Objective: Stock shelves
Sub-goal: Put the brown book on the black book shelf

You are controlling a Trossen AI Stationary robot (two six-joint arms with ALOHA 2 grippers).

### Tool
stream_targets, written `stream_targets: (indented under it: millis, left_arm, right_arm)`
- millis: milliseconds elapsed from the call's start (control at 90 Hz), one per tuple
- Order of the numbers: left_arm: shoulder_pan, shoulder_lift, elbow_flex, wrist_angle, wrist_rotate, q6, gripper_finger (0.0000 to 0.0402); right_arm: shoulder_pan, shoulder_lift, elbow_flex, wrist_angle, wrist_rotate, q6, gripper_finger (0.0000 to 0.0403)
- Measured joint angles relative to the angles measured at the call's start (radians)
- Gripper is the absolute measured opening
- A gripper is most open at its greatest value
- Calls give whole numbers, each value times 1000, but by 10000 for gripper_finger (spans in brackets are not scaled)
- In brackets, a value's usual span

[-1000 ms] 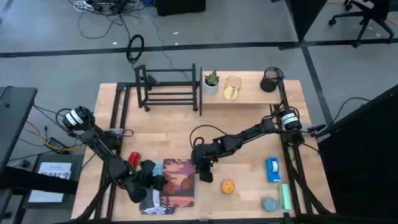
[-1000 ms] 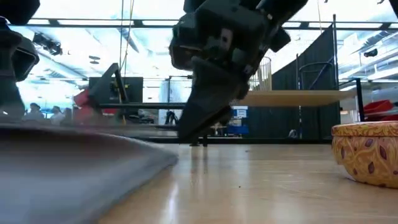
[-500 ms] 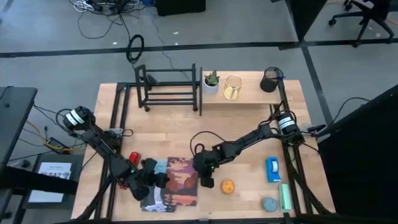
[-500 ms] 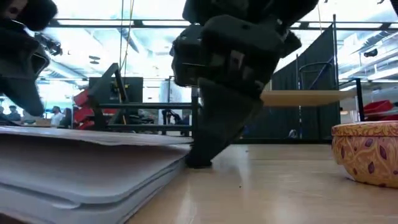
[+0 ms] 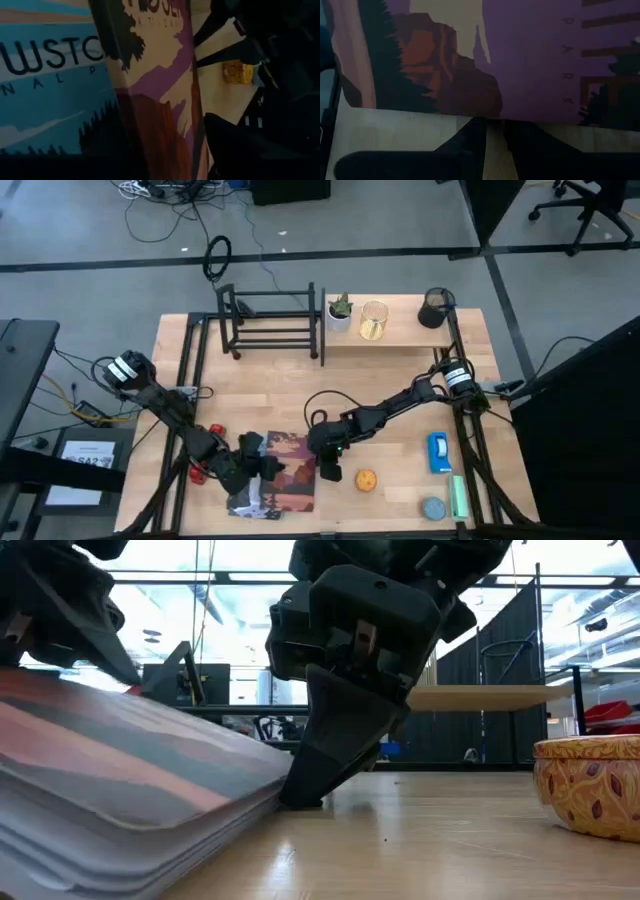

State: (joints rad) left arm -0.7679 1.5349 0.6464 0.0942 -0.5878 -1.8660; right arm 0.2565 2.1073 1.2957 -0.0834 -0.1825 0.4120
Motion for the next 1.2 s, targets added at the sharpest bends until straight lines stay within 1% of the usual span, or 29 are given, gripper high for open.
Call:
stream_targets:
  millis: [167, 200, 300, 367, 411, 500, 556, 622, 689, 744, 778, 822, 878, 967, 1056, 1111, 1200]
  left_arm:
    - [-14, -1, 2, -15, 5, 27, 31]
    - [-14, -2, 7, -25, 5, 30, 16]
    - [-18, -2, 51, -119, -16, 63, 6]
    - [-18, -5, 115, -224, -36, 101, 4]
    - [-18, -6, 172, -316, -68, 124, 4]
    - [-19, -6, 310, -548, -161, 167, 3]
    - [-19, -6, 403, -702, -261, 191, 2]
    - [-18, -4, 504, -844, -434, 222, 2]
    - [-9, -4, 580, -903, -640, 294, 2]
    - [8, -4, 628, -903, -787, 408, 1]
    - [23, -4, 654, -898, -856, 490, 1]
    - [46, -4, 685, -875, -915, 603, 1]
    - [83, -4, 710, -803, -964, 772, 1]
    - [157, -4, 726, -654, -984, 1070, 1]
    - [238, -3, 726, -496, -989, 1307, 1]
    - [290, -2, 726, -419, -989, 1401, 1]
    - [369, -2, 726, -341, -990, 1476, 0]
  right_arm:
    - [-2, -26, 0, -107, 19, -12, 54]
    - [-2, -33, 0, -131, 20, -13, 54]
    - [7, -69, -1, -248, 40, -13, 54]
    - [20, -97, -2, -348, 80, -14, 54]
    - [35, -122, -3, -420, 122, -15, 54]
    - [65, -174, -4, -534, 229, -13, 54]
    - [87, -210, -3, -582, 298, 2, 54]
    - [116, -250, -3, -620, 374, 22, 54]
    - [146, -292, -4, -643, 447, 43, 54]
    - [172, -330, -4, -653, 504, 63, 54]
    - [188, -351, -3, -659, 536, 76, 54]
    - [209, -379, -3, -672, 575, 92, 54]
    - [235, -410, -3, -692, 624, 118, 54]
    - [275, -454, -3, -733, 694, 166, 54]
    - [306, -483, -3, -771, 751, 216, 54]
    - [323, -493, -3, -802, 780, 245, 54]
    - [338, -501, -3, -848, 811, 286, 54]
